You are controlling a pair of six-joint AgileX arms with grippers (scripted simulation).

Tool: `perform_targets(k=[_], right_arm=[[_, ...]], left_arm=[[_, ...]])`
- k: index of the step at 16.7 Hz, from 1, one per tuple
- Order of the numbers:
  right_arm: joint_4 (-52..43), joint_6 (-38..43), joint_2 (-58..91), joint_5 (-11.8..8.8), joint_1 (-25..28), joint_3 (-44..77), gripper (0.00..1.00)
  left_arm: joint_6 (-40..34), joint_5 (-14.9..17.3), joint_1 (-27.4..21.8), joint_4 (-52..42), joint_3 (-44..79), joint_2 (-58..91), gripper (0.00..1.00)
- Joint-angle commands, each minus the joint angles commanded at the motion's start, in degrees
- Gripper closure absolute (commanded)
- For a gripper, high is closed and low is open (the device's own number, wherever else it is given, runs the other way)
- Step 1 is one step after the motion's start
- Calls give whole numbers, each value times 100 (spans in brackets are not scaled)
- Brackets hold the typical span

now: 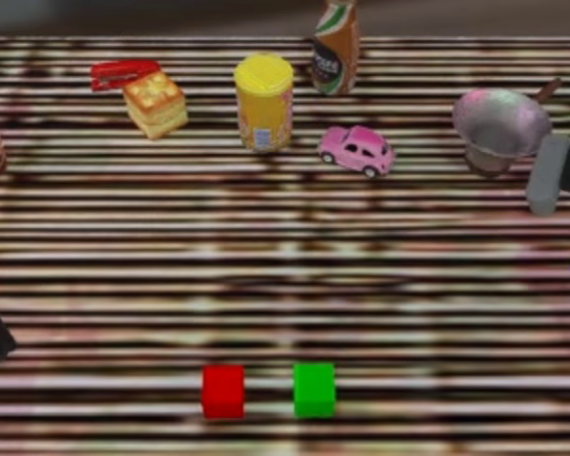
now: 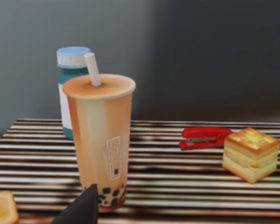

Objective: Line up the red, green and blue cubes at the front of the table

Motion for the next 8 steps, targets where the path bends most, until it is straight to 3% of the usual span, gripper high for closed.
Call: perform_targets(k=[4,8], right_arm=[[-90,278,-111,-1,845,-39,100],[-223,752,-317,-14,2267,-176,100]], left_arm=[[0,0,0,0,0,0,0],[0,0,0,0,0,0,0]])
